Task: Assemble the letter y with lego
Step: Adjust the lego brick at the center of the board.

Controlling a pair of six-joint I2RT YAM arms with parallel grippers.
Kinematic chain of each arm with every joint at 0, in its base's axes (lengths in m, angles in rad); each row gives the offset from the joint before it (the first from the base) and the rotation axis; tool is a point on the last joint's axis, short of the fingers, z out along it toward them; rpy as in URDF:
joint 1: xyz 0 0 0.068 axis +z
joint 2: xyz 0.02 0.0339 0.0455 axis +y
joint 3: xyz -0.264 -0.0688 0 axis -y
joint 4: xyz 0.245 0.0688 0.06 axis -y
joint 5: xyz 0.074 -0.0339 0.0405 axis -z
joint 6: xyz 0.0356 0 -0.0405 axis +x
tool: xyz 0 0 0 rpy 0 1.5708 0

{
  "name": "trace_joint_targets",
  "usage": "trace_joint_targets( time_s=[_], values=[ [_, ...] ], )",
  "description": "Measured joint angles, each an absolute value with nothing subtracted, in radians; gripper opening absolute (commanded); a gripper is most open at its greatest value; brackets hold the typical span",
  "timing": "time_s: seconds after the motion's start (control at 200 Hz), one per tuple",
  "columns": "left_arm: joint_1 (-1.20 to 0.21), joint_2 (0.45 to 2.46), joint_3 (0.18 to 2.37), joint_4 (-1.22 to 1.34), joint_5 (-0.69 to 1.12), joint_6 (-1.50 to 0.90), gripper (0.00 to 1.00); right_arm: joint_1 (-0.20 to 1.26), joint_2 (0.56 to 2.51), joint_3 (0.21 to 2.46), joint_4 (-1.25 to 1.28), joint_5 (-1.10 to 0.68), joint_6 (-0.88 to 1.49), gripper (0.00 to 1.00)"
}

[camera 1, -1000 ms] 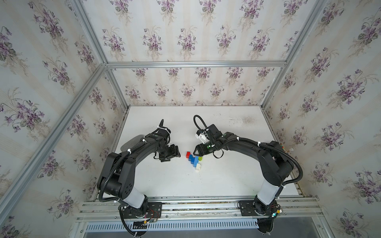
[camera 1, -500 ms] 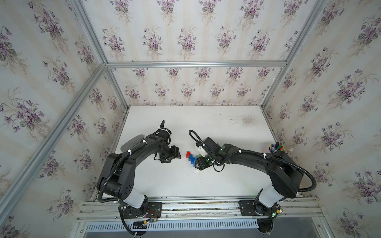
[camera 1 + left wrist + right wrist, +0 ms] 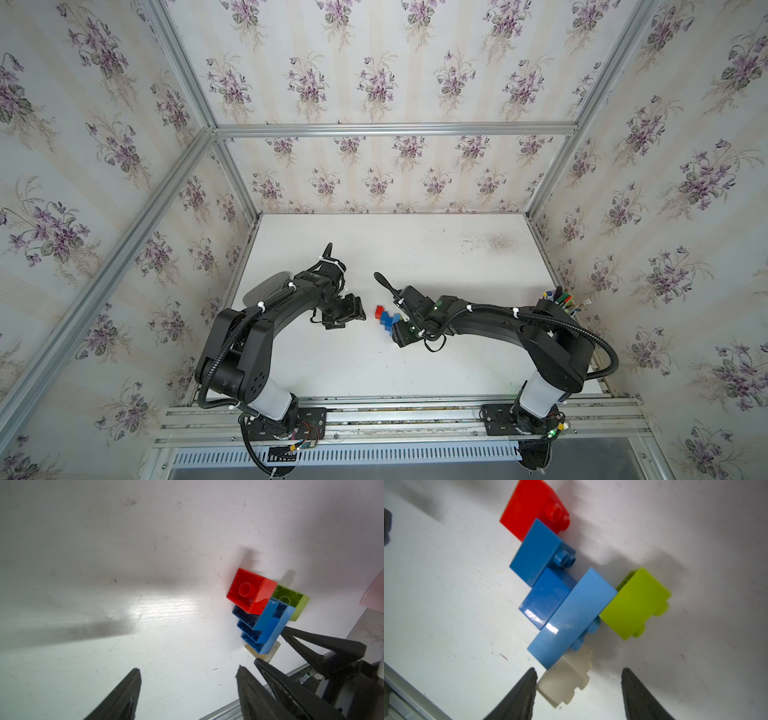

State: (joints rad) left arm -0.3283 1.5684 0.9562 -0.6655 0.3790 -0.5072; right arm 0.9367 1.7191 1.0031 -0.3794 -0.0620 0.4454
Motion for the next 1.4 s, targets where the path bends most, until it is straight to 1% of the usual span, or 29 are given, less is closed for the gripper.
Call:
trace_joint_targets(
  time_s=[0.18,0.804,1.164,1.399],
  values=[
    [-0.328,1.566,0.956,-0.665,0.379,-0.507,0.74,0.93,1.725,1.011,-0.387,-0.03,0.445,0.65],
    [-0.328,1.54,0.939,-0.669,0.375,-0.508,0.74,0.784,1.738,1.021,-0.4,0.04,0.405,0.64],
    [-0.329,1.533,0.932,-0.669,0.372,-0.508,0.74,0.77,1.787,1.071,-0.38,0.051,0.385,0.63],
    [-0.329,1.523,0.935,-0.675,0.366,-0.508,0.75,0.767,1.725,1.063,-0.398,0.057,0.385,0.64]
  ],
)
